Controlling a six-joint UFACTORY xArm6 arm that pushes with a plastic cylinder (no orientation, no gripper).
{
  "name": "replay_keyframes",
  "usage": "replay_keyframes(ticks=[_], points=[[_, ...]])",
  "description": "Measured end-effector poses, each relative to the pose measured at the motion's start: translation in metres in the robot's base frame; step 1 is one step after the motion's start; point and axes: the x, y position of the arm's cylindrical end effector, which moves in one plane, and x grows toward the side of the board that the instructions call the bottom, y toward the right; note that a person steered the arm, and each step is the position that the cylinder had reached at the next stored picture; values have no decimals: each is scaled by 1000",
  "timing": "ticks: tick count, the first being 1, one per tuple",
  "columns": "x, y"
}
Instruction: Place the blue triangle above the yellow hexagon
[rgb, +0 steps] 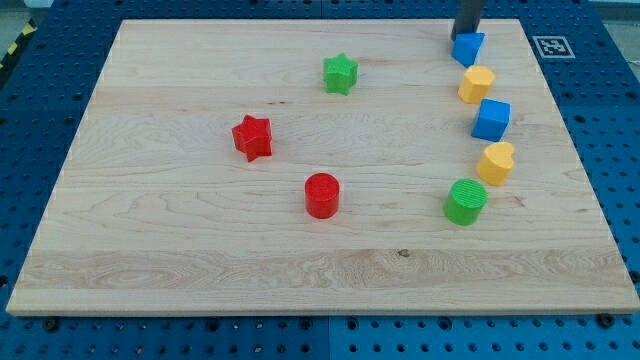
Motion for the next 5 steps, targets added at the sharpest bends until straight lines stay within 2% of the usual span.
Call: replay_keyframes(ticks=[2, 4, 5], points=[[-14, -5], [-25, -97], [-5, -106]])
